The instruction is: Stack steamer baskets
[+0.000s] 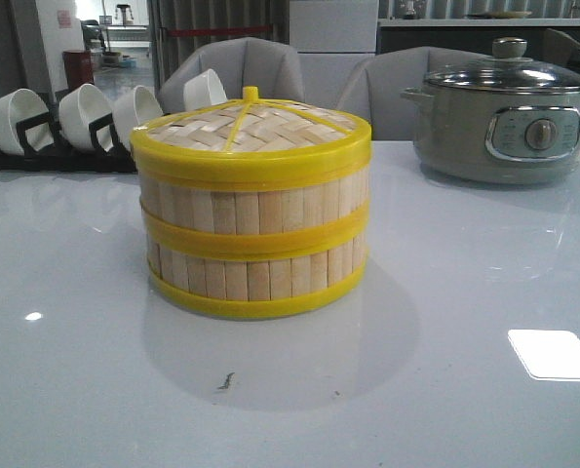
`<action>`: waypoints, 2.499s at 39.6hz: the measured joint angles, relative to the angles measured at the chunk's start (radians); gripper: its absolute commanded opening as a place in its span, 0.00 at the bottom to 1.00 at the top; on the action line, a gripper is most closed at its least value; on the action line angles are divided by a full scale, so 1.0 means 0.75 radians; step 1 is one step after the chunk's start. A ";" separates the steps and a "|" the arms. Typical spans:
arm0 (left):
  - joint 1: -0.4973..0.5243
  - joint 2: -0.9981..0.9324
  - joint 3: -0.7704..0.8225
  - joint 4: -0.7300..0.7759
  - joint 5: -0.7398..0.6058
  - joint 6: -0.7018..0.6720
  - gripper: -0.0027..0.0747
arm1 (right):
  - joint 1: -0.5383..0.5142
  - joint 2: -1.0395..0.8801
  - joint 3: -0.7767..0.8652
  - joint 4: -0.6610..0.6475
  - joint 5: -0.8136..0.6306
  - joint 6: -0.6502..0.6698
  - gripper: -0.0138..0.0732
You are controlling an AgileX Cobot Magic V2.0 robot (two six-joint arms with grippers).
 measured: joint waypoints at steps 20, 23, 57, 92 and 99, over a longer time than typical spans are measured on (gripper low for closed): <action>0.029 -0.461 0.455 0.021 -0.393 0.000 0.15 | 0.000 0.000 0.000 0.000 0.000 0.000 0.21; 0.053 -0.544 0.531 0.019 -0.393 0.000 0.15 | 0.000 0.000 0.000 0.000 0.000 0.000 0.21; 0.101 -0.729 0.650 0.045 -0.354 0.000 0.15 | 0.000 0.000 0.000 0.000 0.000 0.000 0.21; 0.101 -0.729 0.650 0.299 -0.422 -0.096 0.15 | 0.000 0.000 0.000 0.000 0.000 0.000 0.21; 0.101 -0.729 0.650 0.302 -0.422 -0.096 0.15 | 0.000 0.000 0.000 0.000 0.000 0.000 0.21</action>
